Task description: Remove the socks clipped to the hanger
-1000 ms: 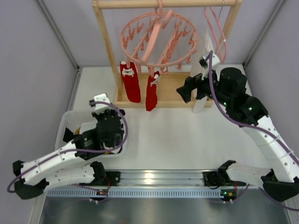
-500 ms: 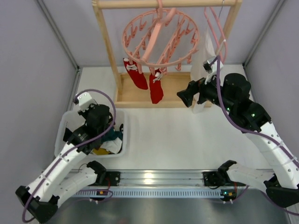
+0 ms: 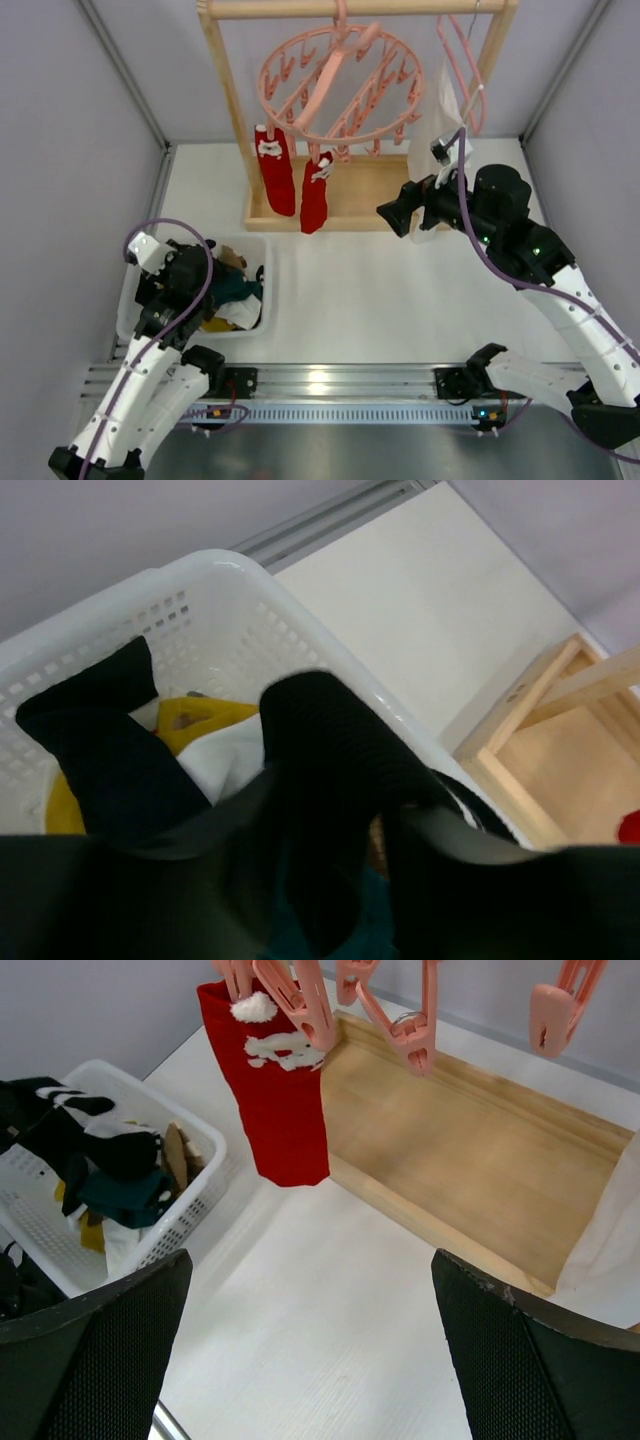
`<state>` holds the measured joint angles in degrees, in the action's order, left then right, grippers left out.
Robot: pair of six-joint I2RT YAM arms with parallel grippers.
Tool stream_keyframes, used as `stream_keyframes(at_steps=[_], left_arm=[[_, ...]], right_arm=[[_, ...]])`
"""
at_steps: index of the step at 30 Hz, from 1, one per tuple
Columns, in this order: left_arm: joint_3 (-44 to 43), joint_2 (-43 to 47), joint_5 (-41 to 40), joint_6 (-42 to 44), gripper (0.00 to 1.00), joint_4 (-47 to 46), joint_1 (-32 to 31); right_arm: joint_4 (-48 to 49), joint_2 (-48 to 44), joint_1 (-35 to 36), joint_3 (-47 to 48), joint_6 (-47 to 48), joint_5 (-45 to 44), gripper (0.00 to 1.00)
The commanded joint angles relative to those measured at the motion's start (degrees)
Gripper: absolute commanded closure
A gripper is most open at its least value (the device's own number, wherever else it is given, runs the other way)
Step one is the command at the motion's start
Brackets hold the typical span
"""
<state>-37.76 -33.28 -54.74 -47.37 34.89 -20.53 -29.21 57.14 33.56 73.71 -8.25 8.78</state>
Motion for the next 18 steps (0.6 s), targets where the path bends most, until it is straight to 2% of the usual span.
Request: stream_keyframes(at_steps=[1, 3, 4, 5, 8, 10, 12, 13, 16, 17, 18], left_arm=[[1.72, -0.39, 0.77, -4.30, 0.43, 1.58, 1.81], [1.46, 0.75, 0.34, -5.27, 0.14, 3.06, 2.25], [1.20, 1.28, -0.10, -5.79, 0.05, 3.86, 2.34], [0.76, 2.07, -0.36, -6.06, 0.02, 4.30, 2.25], [-1.52, 6.37, 2.08, -4.31, 0.02, 4.22, 2.25], [-4.33, 9.36, 7.78, -3.87, 0.02, 3.52, 2.25], [-6.44, 8.59, 13.05, -0.20, 0.02, 1.16, 2.25], [-6.97, 7.36, 19.87, 1.83, 0.02, -2.25, 2.25], [-8.47, 0.25, 31.14, 8.42, 0.02, -7.80, 2.25], [-8.82, -3.60, 39.36, 10.44, 0.02, -11.74, 2.25], [-9.00, -5.29, 43.97, 11.77, 0.02, -14.30, 2.17]], right_arm=[[3.90, 0.07, -0.51, -0.24, -1.07, 1.68, 0.01], [3.55, -0.19, -0.51, -0.15, -0.72, 1.33, 0.01], [3.37, -0.28, -0.51, -0.15, -0.63, 1.16, 0.01], [3.20, -0.37, -0.51, -0.15, -0.63, 0.72, 0.01], [2.93, -0.81, -0.51, -0.15, -0.27, 0.19, 0.01], [3.37, -1.24, -0.51, -0.76, -0.36, -0.16, 0.00], [4.16, -1.94, -0.60, -1.37, -1.06, -1.47, 0.01], [4.86, -2.30, -0.60, -2.51, -1.59, -2.00, 0.01], [8.29, -4.40, -0.51, -5.32, -3.52, -4.29, 0.01], [9.60, -4.85, -0.51, -5.94, -4.31, -5.08, 0.00], [9.96, -5.81, -0.51, -6.21, -4.49, -5.26, 0.01]])
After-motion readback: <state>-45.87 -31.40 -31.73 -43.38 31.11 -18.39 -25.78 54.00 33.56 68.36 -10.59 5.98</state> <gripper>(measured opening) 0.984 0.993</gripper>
